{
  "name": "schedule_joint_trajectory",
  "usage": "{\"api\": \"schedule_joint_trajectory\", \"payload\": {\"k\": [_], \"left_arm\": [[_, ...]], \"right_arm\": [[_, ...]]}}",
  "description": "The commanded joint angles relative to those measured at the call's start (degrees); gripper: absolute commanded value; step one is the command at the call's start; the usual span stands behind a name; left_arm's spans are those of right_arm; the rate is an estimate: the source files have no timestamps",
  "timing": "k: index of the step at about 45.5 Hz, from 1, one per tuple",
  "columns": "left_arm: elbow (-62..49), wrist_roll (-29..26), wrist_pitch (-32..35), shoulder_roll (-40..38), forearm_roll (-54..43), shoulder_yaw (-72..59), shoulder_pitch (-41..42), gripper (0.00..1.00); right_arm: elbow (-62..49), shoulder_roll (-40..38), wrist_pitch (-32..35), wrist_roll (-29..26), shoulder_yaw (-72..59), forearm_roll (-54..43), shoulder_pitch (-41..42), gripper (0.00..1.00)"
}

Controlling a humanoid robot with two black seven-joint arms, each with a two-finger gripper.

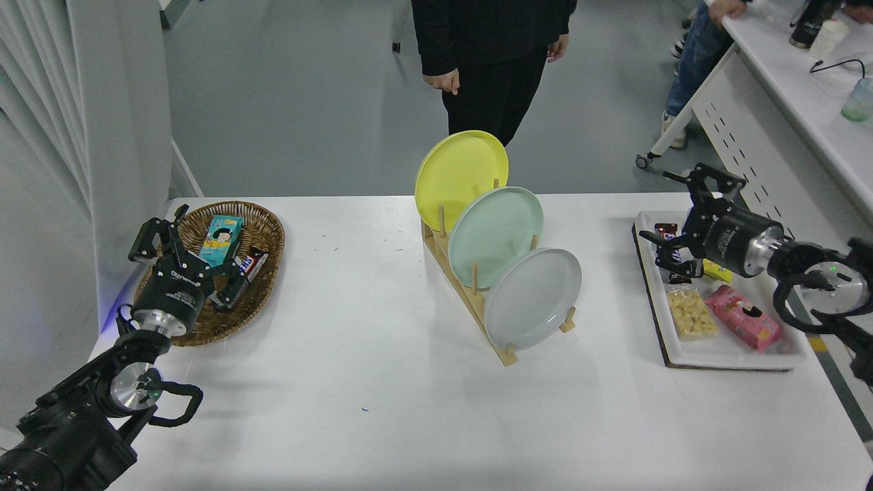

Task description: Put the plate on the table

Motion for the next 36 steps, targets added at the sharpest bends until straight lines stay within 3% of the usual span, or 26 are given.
{"api": "schedule_joint_trajectory", "payload": {"k": [1, 10, 36], "left_arm": [[0.0, 0.0, 0.0, 0.0, 0.0, 0.0, 0.0, 0.98], [0.0, 0.0, 0.0, 0.0, 0.0, 0.0, 0.0, 0.98], [0.0, 0.0, 0.0, 0.0, 0.0, 0.0, 0.0, 0.98]], "right_arm": [[11.9, -3.4, -8.4, 0.1, -7.1, 3.4, 3.6, 0.98], [16.9, -3.8, -14.4, 0.1, -9.4, 3.4, 4.9, 0.98], [17.9, -0.5, -17.3, 0.0, -13.7, 2.6, 6.4, 0.98]]}}
